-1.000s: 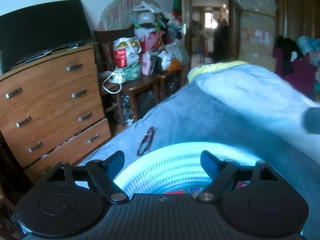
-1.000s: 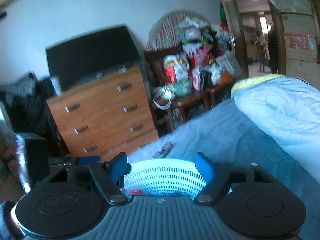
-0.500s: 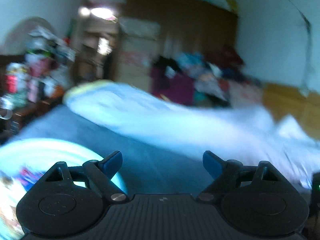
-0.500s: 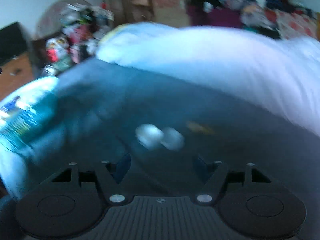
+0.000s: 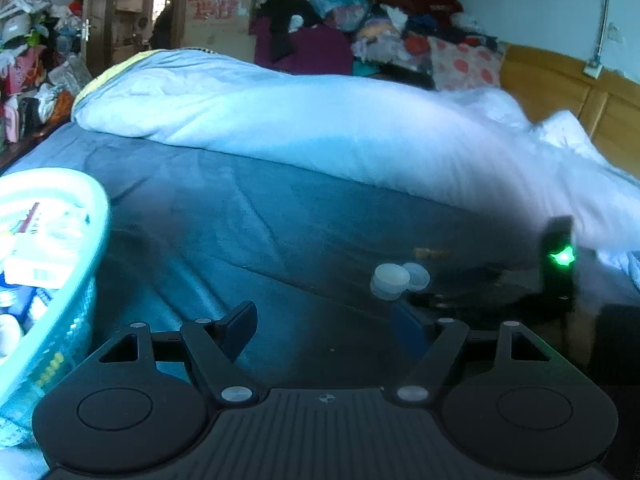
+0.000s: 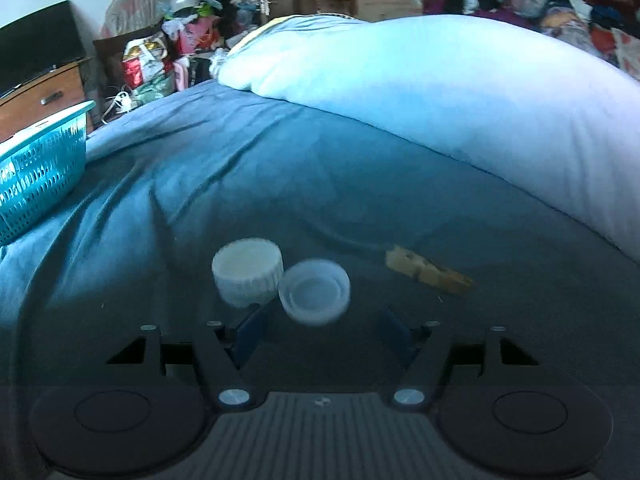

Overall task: Organize objects
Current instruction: 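Grasp the white ribbed cap with the left tool while the right tool grasps a clear cap, then carry the white cap and clear cap with both tools over the teal basket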

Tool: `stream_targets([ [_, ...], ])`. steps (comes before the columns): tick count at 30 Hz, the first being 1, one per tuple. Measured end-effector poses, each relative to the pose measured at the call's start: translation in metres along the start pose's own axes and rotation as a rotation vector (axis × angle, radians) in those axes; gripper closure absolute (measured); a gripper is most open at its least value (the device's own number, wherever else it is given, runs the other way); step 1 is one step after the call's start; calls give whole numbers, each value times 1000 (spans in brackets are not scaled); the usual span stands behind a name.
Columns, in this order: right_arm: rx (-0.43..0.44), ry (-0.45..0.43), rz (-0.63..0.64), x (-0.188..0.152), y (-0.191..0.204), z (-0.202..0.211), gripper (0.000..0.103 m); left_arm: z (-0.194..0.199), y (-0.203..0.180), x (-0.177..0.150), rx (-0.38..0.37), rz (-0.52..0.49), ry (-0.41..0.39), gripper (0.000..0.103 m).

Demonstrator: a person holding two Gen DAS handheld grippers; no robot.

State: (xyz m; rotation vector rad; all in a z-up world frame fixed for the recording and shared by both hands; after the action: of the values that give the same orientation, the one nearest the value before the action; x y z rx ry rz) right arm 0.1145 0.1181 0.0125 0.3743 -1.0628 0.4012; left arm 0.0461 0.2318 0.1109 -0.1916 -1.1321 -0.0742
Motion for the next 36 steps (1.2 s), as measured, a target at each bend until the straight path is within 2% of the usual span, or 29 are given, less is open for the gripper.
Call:
stream_targets([
  [3,23,-30,21,12,5,-10,36,-23,-12,-2,-20,3,12,29],
  [5,30,-19,22,15,4,-16,47,-36,-20,-4,-32,-2,15,29],
  [6,29,-2,12,14,3,-17,60,-40,-23,-4,-35,-7,15,29],
  [7,26,5,2,12,0,-17,61,-47,-29,-6,-38,-9,17,29],
  [9,11,-2,-23,10,-5,-5,61,-62,-32,-6,-44,-9,11,29],
  [14,-55,-47,-170,-9,-29,62,61,-111,-43,-13,-31,-41,-25,28],
  [16,-94,-53,-236,-22,-39,83,61,-132,-53,-18,-41,-89,-31,29],
  [18,-111,-59,-279,-34,-48,93,61,-149,-64,-26,-44,-191,-41,29],
  [21,-112,-66,-291,-39,-52,90,61,-171,-72,-36,-53,-266,-22,31],
  [25,-110,-74,-290,-43,-52,86,60,-183,-73,-41,-49,-285,-8,51],
  [27,-107,-75,-297,-44,-53,84,60,-185,-71,-43,-46,-271,-4,55],
  [28,-106,-76,-298,-43,-51,81,60,-186,-71,-44,-47,-274,0,61],
  [31,-107,-77,-297,-44,-51,79,60,-183,-71,-44,-46,-284,-4,61],
  [36,-107,-80,-300,-47,-50,80,60,-164,-73,-31,-34,-251,-59,61],
])
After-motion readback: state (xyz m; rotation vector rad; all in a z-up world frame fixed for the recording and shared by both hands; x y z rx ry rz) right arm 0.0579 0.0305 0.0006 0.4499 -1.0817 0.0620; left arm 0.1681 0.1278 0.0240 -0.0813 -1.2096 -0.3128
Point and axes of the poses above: each gripper's, at about its wrist camera, not at the fingertips, and z roughly against the way its jaws point, y to its left, x to its top, the point moved 8 cm from there along -z, roughly the way its jaws point, and after that the axes turned 14 degrees about -y, right-handed, at the moved point
